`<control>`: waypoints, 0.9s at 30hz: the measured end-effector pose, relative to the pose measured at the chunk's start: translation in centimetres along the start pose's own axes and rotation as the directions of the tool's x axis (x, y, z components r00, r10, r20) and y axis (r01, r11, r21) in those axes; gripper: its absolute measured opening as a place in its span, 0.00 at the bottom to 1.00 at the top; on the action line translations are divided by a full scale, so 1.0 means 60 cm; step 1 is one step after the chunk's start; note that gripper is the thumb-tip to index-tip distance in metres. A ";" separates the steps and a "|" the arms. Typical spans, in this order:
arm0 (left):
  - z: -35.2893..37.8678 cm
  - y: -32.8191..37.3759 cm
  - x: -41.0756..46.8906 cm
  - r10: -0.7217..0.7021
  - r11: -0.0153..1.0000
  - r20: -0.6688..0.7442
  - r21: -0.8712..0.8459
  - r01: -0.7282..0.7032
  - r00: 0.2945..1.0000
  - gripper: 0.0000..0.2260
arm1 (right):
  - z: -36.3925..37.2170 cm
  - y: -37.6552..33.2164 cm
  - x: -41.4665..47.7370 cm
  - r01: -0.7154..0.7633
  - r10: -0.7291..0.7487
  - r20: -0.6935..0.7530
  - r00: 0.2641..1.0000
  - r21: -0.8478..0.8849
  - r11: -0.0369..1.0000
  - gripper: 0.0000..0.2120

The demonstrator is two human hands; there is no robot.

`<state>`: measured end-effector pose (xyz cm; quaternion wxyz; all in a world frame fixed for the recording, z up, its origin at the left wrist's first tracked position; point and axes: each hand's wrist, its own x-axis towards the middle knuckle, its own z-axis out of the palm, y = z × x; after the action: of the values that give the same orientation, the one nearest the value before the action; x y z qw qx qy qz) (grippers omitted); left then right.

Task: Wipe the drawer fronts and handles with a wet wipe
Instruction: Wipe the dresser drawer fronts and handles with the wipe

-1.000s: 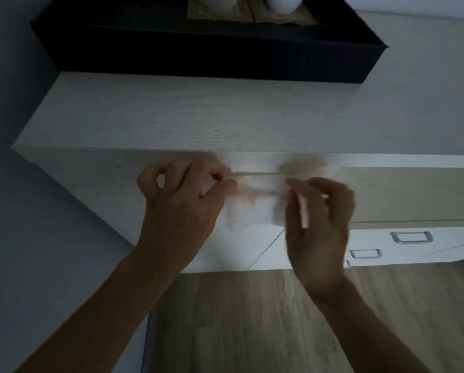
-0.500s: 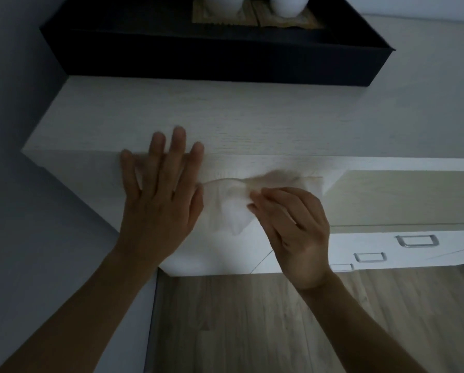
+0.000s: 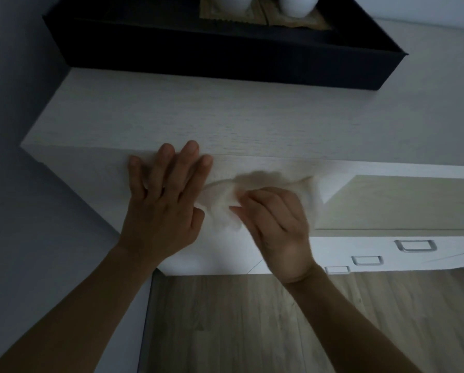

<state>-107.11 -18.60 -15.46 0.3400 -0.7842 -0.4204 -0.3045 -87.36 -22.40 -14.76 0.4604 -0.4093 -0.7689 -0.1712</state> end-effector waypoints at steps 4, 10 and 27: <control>0.000 0.000 0.002 0.000 1.000 0.011 -0.018 0.000 1.000 0.35 | -0.013 0.013 -0.003 -0.015 0.015 0.025 1.000 0.007 1.000 0.10; -0.003 0.005 0.002 -0.006 1.000 0.012 -0.026 0.006 1.000 0.40 | -0.053 0.036 -0.014 -0.026 0.026 -0.005 1.000 -0.074 0.997 0.07; -0.007 0.011 0.004 -0.017 1.000 0.022 -0.017 0.018 1.000 0.39 | -0.026 -0.003 -0.006 -0.206 0.208 -0.107 0.972 0.032 0.978 0.09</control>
<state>-106.47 -19.07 -15.22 0.3262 -0.7865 -0.4282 -0.3026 -86.54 -23.69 -14.24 0.5213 -0.4724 -0.6975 -0.1365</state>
